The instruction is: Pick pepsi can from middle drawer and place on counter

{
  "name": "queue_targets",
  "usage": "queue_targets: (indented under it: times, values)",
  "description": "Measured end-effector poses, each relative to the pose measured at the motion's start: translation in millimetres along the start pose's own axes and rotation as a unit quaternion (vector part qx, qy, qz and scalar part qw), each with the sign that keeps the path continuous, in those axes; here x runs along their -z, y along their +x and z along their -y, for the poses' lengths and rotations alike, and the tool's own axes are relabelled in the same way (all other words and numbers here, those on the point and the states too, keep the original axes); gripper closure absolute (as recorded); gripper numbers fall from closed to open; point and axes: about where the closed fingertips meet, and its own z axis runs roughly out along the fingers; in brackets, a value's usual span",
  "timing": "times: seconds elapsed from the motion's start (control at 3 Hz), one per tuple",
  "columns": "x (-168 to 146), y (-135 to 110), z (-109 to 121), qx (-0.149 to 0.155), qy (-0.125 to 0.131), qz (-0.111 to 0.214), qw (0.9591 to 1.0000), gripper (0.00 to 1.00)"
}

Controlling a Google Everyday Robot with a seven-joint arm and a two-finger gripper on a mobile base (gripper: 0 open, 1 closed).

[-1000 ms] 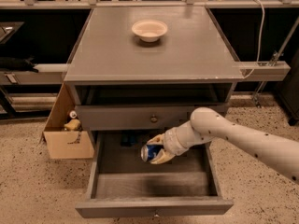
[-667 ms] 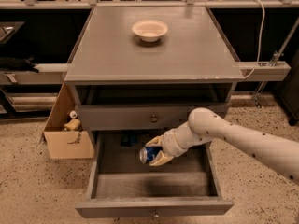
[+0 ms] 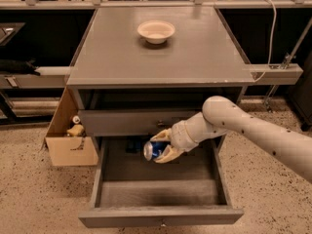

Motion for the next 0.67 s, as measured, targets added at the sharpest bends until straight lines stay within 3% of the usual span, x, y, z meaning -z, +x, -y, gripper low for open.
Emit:
queue_targets:
  times: [0.33, 0.67]
  values:
    - [30, -45, 0, 0.026, 0.003, -0.012, 0.9996, 1.00]
    - [68, -100, -10, 0.067, 0.024, -0.042, 0.9966, 1.00]
